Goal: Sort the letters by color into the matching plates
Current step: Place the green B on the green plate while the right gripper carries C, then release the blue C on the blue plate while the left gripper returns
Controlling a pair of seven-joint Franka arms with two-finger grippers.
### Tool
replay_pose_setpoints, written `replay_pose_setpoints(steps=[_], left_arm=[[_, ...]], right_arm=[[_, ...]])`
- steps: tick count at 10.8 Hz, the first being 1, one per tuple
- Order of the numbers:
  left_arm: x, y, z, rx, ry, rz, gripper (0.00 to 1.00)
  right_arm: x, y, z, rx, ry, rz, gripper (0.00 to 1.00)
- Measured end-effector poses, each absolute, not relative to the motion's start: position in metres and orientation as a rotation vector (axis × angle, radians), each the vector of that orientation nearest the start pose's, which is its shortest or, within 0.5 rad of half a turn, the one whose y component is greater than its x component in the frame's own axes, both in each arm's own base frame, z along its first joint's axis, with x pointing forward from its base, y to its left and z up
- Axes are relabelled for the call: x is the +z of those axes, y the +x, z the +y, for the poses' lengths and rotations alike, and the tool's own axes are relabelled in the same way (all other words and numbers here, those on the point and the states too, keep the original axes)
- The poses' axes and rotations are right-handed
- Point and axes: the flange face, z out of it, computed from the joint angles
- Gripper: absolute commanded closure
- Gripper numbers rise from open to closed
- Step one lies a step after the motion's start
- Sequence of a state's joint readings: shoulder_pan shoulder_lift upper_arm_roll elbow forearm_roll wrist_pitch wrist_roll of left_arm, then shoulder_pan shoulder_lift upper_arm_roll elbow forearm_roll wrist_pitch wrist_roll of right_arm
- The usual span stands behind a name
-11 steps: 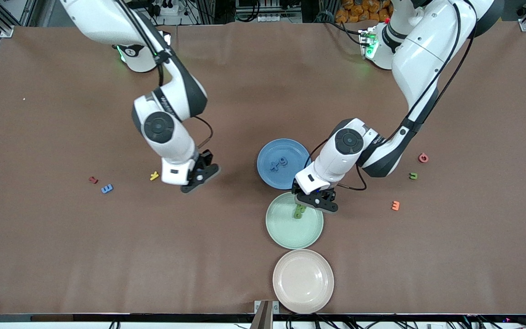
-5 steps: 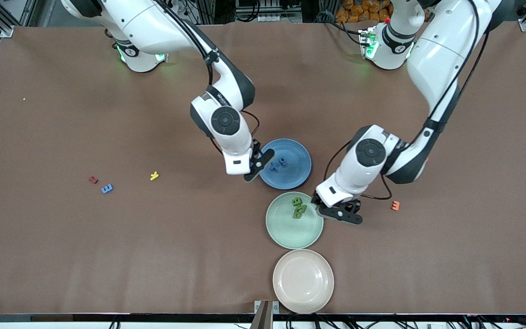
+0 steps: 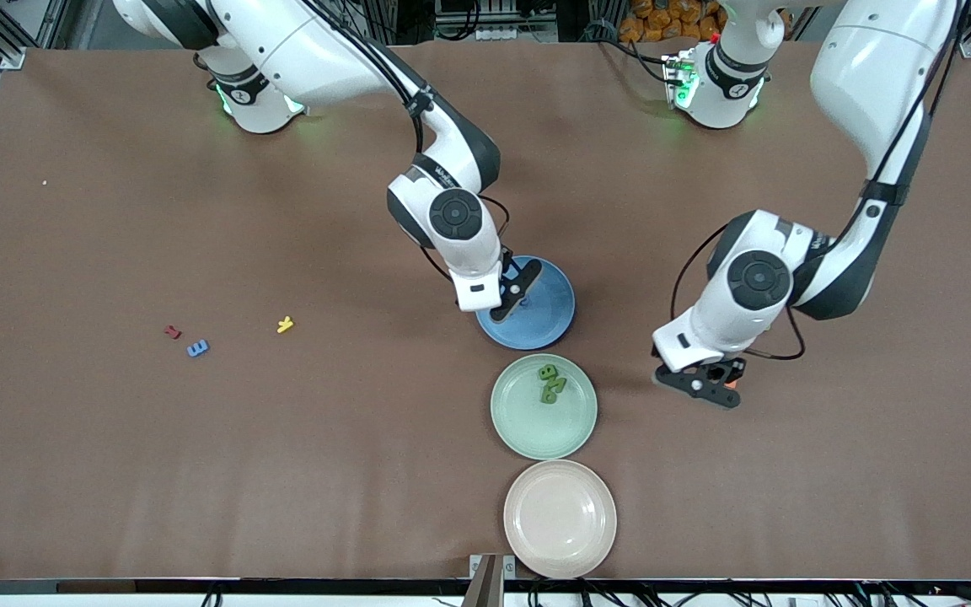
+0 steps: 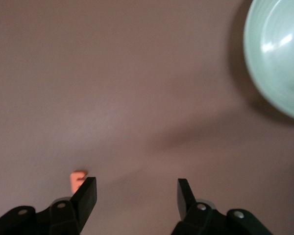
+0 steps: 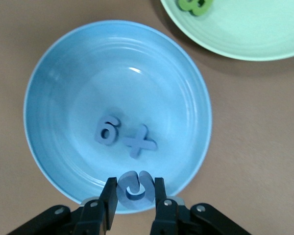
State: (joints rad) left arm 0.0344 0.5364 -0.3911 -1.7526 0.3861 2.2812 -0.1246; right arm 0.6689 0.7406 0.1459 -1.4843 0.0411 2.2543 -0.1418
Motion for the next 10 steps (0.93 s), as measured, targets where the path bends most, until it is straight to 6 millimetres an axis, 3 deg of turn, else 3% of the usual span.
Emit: replay_pose_setpoints(steps=[1, 2, 5, 10], left_arm=[[0.282, 0.627, -0.181, -0.067, -2.970, 0.649, 0.25], [0.277, 0.619, -0.165, -0.031, -2.964, 0.638, 0.25], [0.258, 0.597, -0.129, -0.021, -2.964, 0.658, 0.25], [0.215, 0.564, -0.064, -0.099, -2.982, 0.725, 0.26]], right_arm=[[0.242, 0.504, 0.519, 0.012, -2.703, -1.303, 0.16], [0.243, 0.502, 0.524, 0.011, -2.693, -1.294, 0.00], [0.250, 0.508, 0.525, 0.009, -2.677, -1.223, 0.00], [0.260, 0.533, 0.504, 0.000, -2.707, -1.170, 0.00]])
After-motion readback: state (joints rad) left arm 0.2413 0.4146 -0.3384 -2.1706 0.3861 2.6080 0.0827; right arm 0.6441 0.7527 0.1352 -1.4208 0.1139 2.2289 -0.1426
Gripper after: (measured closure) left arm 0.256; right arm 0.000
